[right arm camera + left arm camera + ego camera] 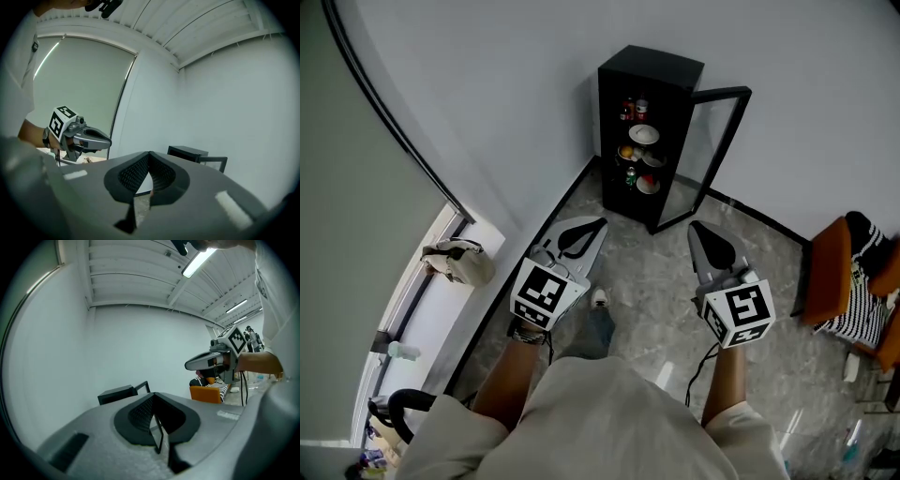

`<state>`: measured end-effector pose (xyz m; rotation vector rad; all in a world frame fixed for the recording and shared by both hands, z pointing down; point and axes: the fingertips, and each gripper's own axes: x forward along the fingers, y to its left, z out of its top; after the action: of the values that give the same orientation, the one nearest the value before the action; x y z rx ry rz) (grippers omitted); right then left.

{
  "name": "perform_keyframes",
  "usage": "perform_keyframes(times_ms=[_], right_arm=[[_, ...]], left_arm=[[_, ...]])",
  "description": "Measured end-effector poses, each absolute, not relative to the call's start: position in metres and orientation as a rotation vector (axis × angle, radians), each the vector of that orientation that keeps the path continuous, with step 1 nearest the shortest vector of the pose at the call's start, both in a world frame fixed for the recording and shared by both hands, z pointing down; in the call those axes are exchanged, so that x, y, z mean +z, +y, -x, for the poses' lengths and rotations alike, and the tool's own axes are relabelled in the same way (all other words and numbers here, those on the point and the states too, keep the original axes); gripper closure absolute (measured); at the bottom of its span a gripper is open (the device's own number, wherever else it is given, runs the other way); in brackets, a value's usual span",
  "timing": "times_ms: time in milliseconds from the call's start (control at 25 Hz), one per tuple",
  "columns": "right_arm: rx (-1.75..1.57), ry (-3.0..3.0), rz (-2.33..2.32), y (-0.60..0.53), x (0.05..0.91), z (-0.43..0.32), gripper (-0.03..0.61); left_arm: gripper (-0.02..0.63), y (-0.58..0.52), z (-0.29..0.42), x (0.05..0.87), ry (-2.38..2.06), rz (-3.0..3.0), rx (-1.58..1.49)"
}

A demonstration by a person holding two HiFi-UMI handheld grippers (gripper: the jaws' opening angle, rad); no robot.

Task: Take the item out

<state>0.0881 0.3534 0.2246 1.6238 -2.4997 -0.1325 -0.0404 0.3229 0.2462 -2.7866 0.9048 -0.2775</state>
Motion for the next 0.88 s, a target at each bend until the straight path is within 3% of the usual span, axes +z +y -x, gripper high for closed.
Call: perform_keyframes(times_ms=[880], right_arm=[[-0.163,-2.459,-1.582,0.087,0.233,-0.106,0.571]], left_arm=[[0.611,0.044,0.021,0.256,0.963,2.774,-0.309]])
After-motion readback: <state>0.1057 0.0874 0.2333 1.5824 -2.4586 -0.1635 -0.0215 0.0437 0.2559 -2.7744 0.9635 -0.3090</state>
